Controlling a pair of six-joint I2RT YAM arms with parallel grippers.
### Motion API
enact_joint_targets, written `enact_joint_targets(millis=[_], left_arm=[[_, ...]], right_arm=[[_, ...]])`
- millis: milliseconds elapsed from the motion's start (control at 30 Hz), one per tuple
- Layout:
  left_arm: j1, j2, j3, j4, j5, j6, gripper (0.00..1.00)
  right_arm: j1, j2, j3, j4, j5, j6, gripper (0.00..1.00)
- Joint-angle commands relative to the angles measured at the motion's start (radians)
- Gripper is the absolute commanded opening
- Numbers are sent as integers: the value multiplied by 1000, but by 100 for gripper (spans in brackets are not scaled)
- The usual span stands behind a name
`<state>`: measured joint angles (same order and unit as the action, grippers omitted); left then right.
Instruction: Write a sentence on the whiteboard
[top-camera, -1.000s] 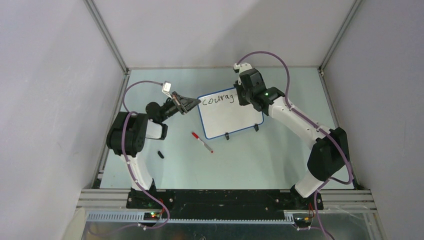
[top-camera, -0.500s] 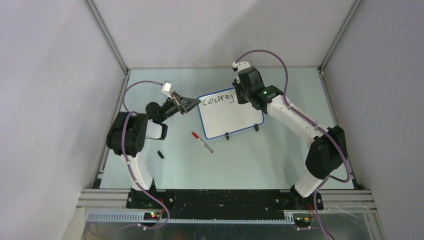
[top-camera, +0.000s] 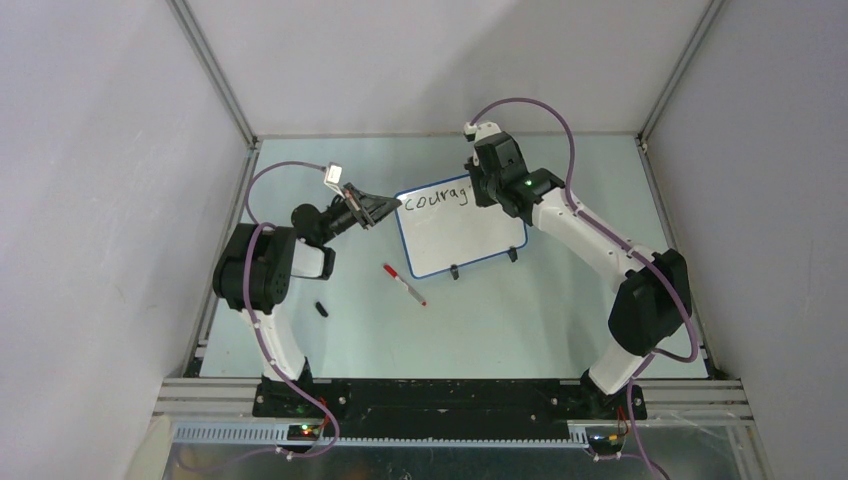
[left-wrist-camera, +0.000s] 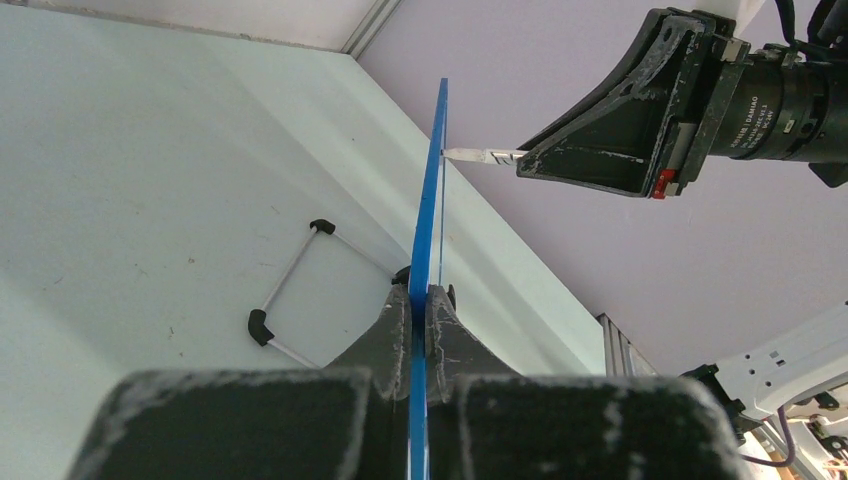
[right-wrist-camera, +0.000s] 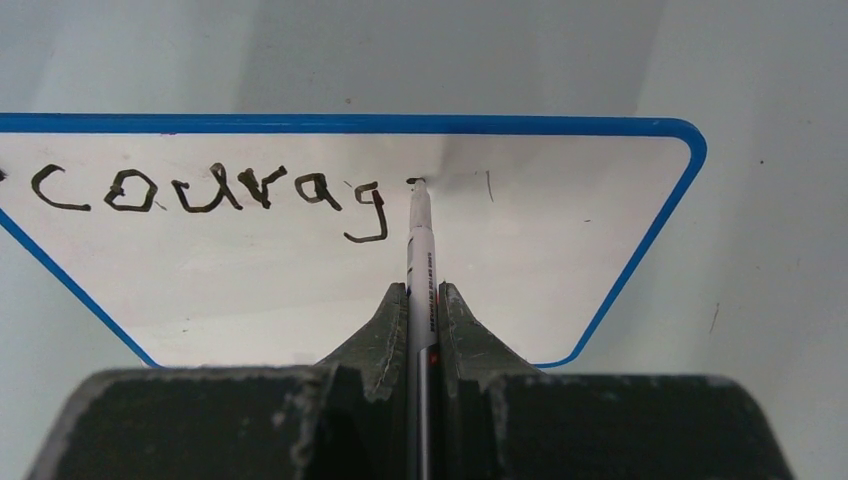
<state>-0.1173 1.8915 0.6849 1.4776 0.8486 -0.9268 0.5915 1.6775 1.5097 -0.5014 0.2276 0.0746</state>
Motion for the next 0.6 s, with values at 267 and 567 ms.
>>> enact_joint_targets(millis=[267,567], left_arm=[[4,-8,30,54,9,-4,0],[5,-8,30,55,10,-4,0]], right_arm=[[-17,4,43,13,36,-2,0],[-16,15,65,9,24,-5,0]])
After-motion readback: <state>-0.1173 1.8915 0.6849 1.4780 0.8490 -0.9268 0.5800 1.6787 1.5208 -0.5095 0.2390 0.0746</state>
